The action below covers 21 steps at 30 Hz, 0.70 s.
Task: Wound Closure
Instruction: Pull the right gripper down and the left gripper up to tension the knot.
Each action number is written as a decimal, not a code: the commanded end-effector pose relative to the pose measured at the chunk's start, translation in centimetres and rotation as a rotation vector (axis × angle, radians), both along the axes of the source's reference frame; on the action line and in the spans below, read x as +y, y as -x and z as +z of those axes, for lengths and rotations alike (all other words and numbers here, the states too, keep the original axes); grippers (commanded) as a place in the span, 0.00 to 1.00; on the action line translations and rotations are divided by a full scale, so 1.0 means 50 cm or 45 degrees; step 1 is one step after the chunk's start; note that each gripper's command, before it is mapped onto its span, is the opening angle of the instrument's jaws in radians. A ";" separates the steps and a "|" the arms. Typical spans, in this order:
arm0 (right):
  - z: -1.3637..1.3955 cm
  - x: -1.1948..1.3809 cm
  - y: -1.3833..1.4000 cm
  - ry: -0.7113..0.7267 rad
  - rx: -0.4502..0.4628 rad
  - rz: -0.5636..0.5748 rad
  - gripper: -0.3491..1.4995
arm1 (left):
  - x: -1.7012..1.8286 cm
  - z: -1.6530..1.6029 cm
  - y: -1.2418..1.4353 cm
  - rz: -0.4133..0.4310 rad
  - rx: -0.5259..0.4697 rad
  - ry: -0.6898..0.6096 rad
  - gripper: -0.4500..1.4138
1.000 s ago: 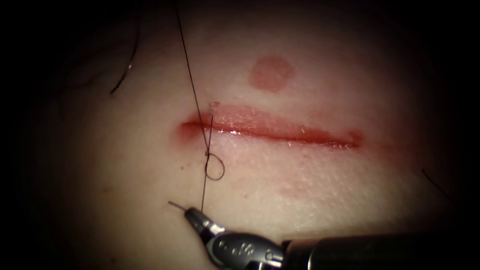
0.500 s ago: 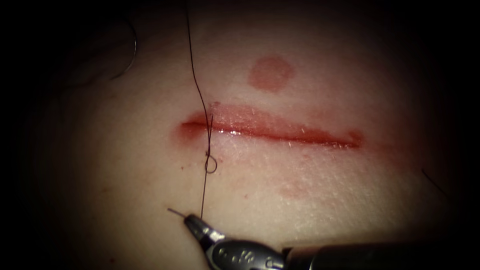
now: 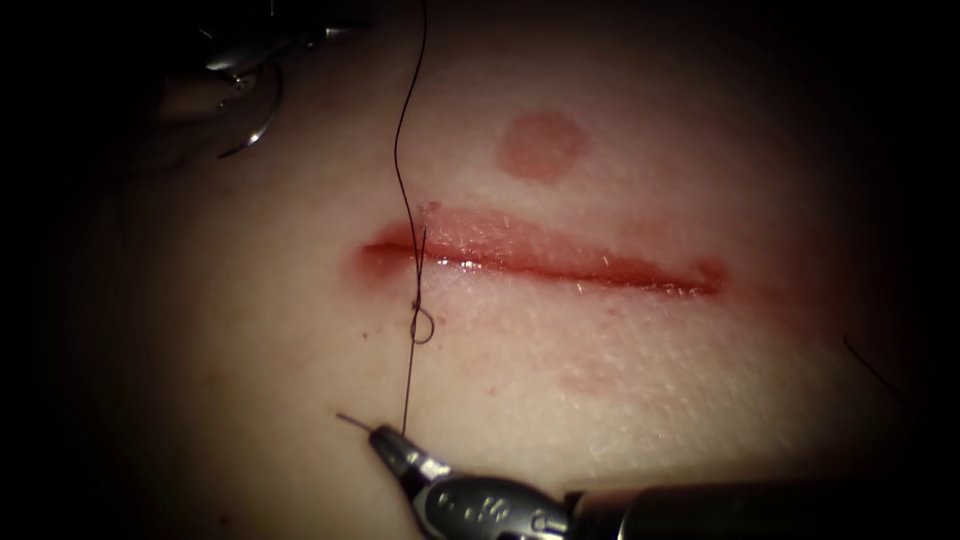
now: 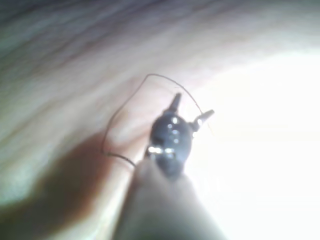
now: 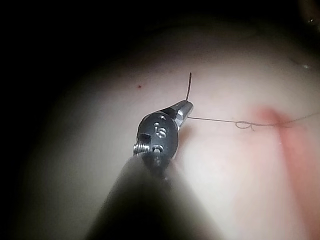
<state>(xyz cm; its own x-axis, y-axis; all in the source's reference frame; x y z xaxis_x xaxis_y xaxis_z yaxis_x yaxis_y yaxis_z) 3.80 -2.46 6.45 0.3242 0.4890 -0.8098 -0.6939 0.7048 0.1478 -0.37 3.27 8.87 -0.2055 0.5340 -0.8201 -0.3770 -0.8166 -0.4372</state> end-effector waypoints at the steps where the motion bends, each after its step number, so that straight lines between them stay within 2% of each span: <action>1: 0.0010 -0.0016 -0.0008 -0.004 0.001 -0.002 0.00 | -0.0021 0.0004 0.0011 0.030 0.001 -0.003 0.59; 5: 0.0015 -0.0017 -0.0015 0.000 0.006 -0.003 0.00 | -0.0131 -0.0041 0.0028 0.141 -0.070 -0.045 0.59; 8: 0.0015 -0.0018 -0.0019 -0.001 0.008 -0.005 0.00 | -0.0155 -0.0056 0.0040 0.205 -0.122 -0.045 0.58; 9: 0.0015 -0.0018 -0.0020 -0.001 0.008 -0.004 0.00 | -0.0155 -0.0058 0.0042 0.203 -0.127 -0.082 0.57; 14: 0.0014 -0.0020 -0.0020 0.000 0.008 -0.005 0.00 | -0.0154 -0.0048 0.0045 0.018 -0.091 -0.359 0.57; 16: 0.0015 -0.0020 -0.0023 0.001 0.008 -0.004 0.00 | -0.0182 -0.0027 0.0059 -0.010 -0.131 -0.467 0.56; 17: 0.0015 -0.0020 -0.0023 -0.002 0.006 -0.006 0.00 | -0.0197 -0.0017 0.0068 0.015 -0.149 -0.453 0.56; 18: 0.0015 -0.0020 -0.0023 -0.002 0.006 -0.006 0.00 | -0.0221 0.0001 0.0082 0.070 -0.149 -0.348 0.56; 19: 0.0015 -0.0020 -0.0023 -0.002 0.006 -0.006 0.00 | -0.0221 0.0001 0.0082 0.070 -0.149 -0.348 0.56; 20: 0.0015 -0.0019 -0.0022 -0.002 0.006 -0.006 0.00 | -0.0244 0.0019 0.0095 0.136 -0.139 -0.296 0.56; 21: 0.0015 -0.0019 -0.0022 -0.002 0.006 -0.006 0.00 | -0.0244 0.0019 0.0095 0.136 -0.139 -0.296 0.56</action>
<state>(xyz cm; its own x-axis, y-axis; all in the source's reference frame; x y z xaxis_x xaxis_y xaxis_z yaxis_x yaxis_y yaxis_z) 3.87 -2.49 6.47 0.3222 0.4865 -0.8121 -0.6914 0.7069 0.1492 -0.81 2.02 8.93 -0.2053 0.6868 -0.6973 -0.2213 -0.7266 -0.6505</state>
